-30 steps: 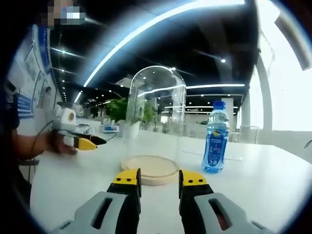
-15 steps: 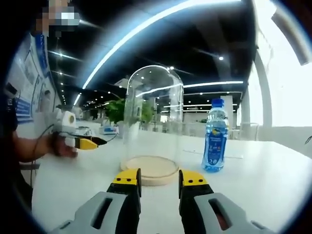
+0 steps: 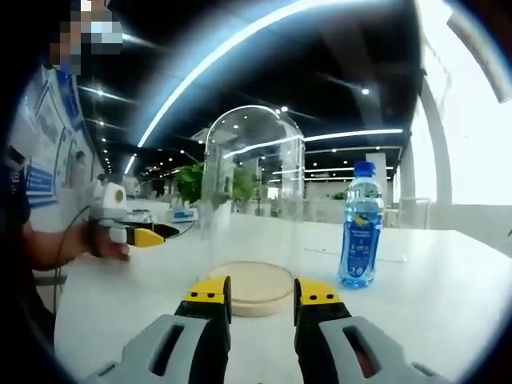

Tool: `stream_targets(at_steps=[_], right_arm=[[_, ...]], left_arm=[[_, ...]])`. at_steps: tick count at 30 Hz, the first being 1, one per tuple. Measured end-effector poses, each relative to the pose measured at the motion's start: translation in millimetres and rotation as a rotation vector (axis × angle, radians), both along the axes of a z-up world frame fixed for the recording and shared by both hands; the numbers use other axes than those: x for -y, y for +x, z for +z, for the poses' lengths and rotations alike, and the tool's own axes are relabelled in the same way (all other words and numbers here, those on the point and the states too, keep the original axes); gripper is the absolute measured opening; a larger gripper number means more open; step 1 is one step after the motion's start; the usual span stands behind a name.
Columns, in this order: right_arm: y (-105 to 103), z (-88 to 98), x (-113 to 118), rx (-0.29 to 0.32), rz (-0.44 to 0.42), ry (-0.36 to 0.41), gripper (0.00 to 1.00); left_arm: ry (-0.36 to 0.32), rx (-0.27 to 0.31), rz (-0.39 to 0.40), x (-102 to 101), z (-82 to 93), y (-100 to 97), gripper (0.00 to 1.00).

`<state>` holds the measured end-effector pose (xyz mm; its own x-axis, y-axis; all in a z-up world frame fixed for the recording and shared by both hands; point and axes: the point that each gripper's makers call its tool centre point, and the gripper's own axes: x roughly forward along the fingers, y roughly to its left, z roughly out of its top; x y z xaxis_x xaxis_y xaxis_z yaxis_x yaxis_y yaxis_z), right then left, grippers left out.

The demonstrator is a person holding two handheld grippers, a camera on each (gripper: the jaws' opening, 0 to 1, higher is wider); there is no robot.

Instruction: Open the cover put in the Mizone put the cover back on

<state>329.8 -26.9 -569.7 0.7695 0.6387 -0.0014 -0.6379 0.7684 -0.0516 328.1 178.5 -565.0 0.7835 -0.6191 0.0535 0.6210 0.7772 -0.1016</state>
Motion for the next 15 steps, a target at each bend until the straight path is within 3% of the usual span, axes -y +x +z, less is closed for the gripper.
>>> stream_targets(at_steps=[7, 15], right_arm=[[10.9, 10.9, 1.2, -0.006, 0.009, 0.012, 0.3], [19.2, 15.0, -4.2, 0.006, 0.019, -0.019, 0.32]], left_arm=[[0.026, -0.007, 0.021, -7.0, 2.1, 13.7, 0.33], [0.002, -0.018, 0.014, -7.5, 9.6, 25.2, 0.36]])
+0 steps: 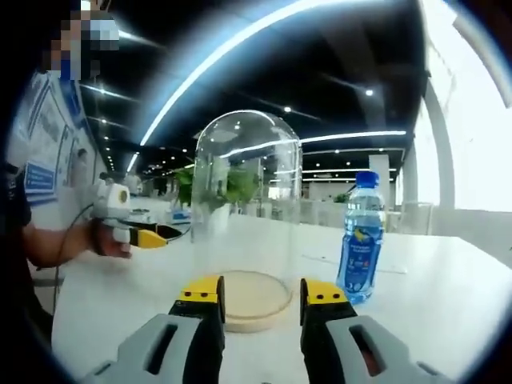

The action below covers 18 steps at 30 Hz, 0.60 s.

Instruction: Open the cover put in the Mizone put the cover back on

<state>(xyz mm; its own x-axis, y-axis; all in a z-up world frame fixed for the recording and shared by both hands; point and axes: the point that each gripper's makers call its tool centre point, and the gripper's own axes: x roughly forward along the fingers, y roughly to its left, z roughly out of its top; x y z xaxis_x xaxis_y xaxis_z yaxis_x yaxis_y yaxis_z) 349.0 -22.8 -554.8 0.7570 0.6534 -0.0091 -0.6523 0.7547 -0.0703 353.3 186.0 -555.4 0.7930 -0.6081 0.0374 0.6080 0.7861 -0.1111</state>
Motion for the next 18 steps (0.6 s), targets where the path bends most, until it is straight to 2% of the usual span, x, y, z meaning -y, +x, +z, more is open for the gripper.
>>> stream_targets(at_steps=[8, 13, 18], right_arm=[[9.3, 3.2, -8.2, -0.008, 0.01, -0.023, 0.37], [16.1, 11.6, -14.9, -0.01, 0.028, 0.017, 0.39], [21.5, 15.9, -29.8, -0.018, 0.071, 0.011, 0.44]], left_arm=[[0.019, 0.016, -0.035, 4.4, 11.0, 8.8, 0.44], [0.06, 0.025, -0.062, 14.2, 13.2, 14.6, 0.49], [0.079, 0.04, -0.095, 20.6, 17.9, 19.7, 0.52]])
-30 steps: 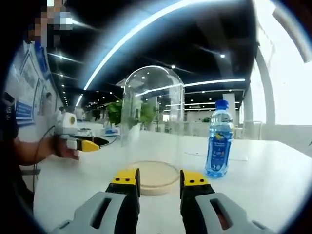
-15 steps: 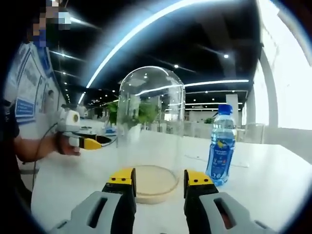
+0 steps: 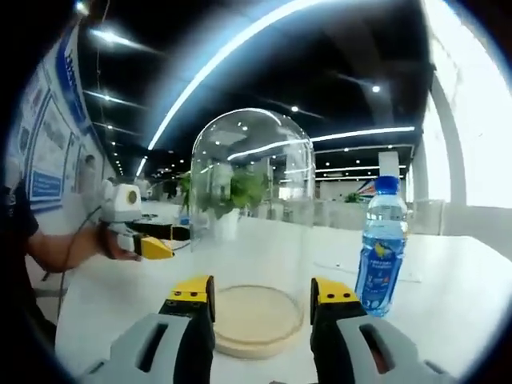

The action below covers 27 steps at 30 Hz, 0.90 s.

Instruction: Open the cover put in the Mizone put the cover back on

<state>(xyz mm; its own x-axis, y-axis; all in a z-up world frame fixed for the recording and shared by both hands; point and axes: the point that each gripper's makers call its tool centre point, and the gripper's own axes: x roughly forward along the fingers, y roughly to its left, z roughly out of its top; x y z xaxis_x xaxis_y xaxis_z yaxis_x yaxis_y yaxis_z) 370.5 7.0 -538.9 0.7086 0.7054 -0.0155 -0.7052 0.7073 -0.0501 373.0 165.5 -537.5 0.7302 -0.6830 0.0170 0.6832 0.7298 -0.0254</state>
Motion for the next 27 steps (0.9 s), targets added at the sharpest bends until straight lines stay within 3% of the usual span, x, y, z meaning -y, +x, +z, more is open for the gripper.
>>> stream_targets(at_steps=[6, 20, 27], right_arm=[[4.4, 2.2, -6.8, 0.006, 0.024, -0.011, 0.46], [13.3, 4.3, -24.7, 0.007, 0.108, -0.056, 0.56], [18.1, 4.2, -27.0, -0.016, 0.149, -0.064, 0.6]], left_arm=[[0.038, -0.004, -0.037, 9.5, -2.2, 9.4, 0.52], [0.054, -0.012, -0.107, 24.5, -2.2, 20.7, 0.56], [0.115, 0.007, -0.151, 25.2, 1.7, 26.2, 0.59]])
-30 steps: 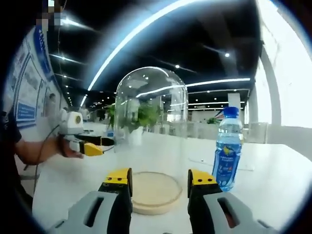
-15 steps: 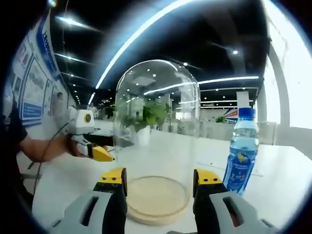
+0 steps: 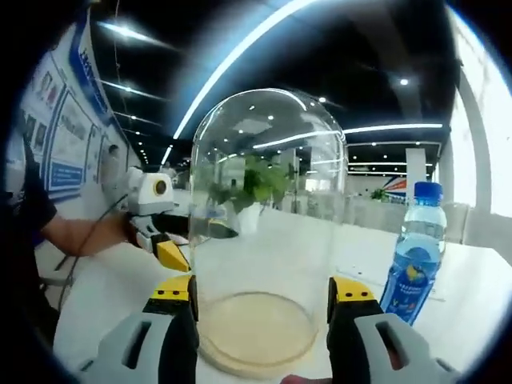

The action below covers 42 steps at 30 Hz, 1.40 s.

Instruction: Open the cover put in the Mizone put the cover back on

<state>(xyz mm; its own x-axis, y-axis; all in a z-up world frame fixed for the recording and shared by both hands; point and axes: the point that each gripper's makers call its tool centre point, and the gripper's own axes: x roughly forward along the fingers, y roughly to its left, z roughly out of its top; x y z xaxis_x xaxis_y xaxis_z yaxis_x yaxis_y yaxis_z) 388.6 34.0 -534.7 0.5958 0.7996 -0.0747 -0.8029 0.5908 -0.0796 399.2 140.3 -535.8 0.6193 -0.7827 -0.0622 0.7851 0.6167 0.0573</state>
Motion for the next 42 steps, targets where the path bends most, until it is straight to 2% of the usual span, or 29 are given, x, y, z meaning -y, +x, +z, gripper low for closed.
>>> stream_targets(at_steps=[13, 26, 36, 42], right_arm=[[6.6, 1.7, -2.0, -0.031, 0.093, -0.009, 0.63], [10.9, 2.0, -5.5, -0.011, 0.175, -0.035, 0.67], [15.6, 3.9, -11.7, -0.024, 0.24, -0.081, 0.72], [17.0, 6.3, -14.2, -0.007, 0.264, -0.083, 0.74]], left_arm=[[0.029, -0.015, -0.105, 18.6, -4.1, 2.1, 0.61], [-0.038, -0.047, -0.187, 18.6, 6.9, 6.0, 0.64], [-0.074, -0.065, -0.239, 18.0, 16.2, 7.9, 0.64], [-0.045, -0.06, -0.261, 22.3, 14.6, 9.7, 0.66]])
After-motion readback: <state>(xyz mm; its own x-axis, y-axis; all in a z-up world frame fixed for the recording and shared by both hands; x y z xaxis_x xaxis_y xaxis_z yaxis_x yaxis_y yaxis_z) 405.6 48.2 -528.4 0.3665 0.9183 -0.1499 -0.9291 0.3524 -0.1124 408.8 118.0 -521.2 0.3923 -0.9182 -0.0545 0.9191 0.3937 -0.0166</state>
